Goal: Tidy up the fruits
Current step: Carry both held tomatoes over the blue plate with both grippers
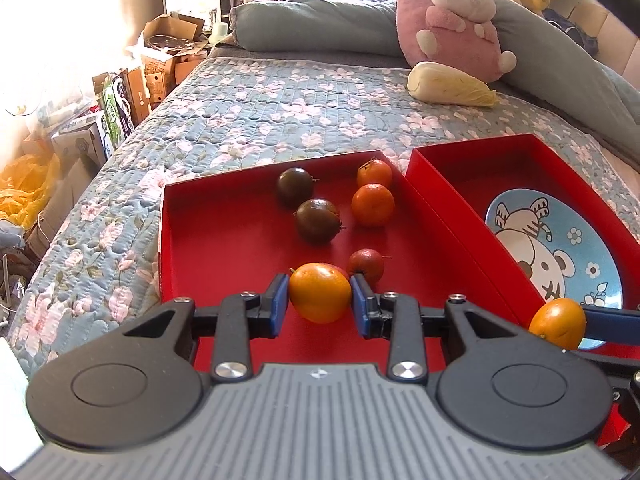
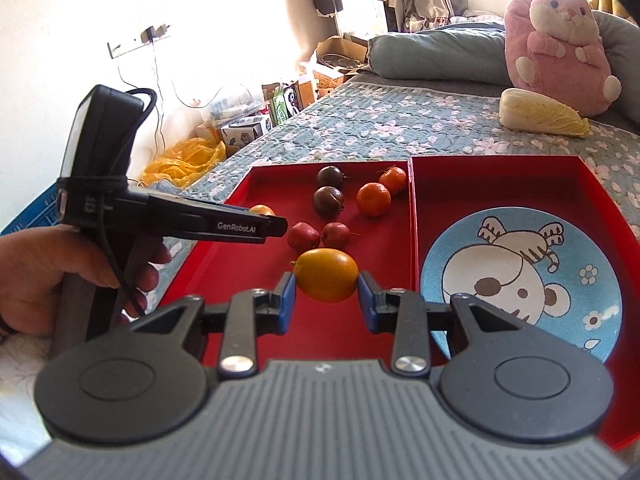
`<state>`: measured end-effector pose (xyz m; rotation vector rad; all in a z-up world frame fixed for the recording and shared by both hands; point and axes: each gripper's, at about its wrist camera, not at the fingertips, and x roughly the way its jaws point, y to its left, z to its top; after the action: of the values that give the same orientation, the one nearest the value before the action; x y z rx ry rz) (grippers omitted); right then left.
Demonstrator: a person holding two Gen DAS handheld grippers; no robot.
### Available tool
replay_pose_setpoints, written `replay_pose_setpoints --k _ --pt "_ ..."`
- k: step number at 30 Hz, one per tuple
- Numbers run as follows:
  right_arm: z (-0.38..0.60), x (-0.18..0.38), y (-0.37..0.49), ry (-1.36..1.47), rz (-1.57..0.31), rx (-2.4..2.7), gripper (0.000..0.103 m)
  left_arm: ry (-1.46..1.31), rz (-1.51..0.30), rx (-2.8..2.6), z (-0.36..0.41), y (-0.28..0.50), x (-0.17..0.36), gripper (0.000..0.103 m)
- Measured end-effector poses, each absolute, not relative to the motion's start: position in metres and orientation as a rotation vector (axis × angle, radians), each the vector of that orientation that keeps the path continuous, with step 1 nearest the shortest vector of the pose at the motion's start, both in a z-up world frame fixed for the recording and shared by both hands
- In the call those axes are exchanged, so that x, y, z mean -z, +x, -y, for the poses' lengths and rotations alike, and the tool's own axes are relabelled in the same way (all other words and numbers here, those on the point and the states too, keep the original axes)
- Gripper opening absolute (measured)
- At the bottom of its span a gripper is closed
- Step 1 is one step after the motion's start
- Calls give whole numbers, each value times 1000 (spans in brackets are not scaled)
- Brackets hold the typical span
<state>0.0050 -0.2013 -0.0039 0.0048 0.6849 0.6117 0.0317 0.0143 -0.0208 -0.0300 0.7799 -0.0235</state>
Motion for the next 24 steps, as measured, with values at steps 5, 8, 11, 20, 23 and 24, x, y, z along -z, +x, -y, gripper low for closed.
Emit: replay_pose_setpoints --k 5,8,11,20,23,24 --pt "212 3 7 21 -681 -599 37 -22 -781 26 -9 33 19 39" --pt "218 2 7 30 -675 -592 37 -21 -781 29 -4 34 17 39" --pt "223 2 8 36 -673 -588 37 -21 -780 33 0 35 15 39" --pt "239 0 11 57 -666 -564 37 -6 -767 68 18 35 7 39" --pt "246 -1 13 65 -660 -552 37 -5 -760 81 23 37 2 39" --pt "248 -2 13 67 -659 -548 37 -3 -756 84 24 37 0 39"
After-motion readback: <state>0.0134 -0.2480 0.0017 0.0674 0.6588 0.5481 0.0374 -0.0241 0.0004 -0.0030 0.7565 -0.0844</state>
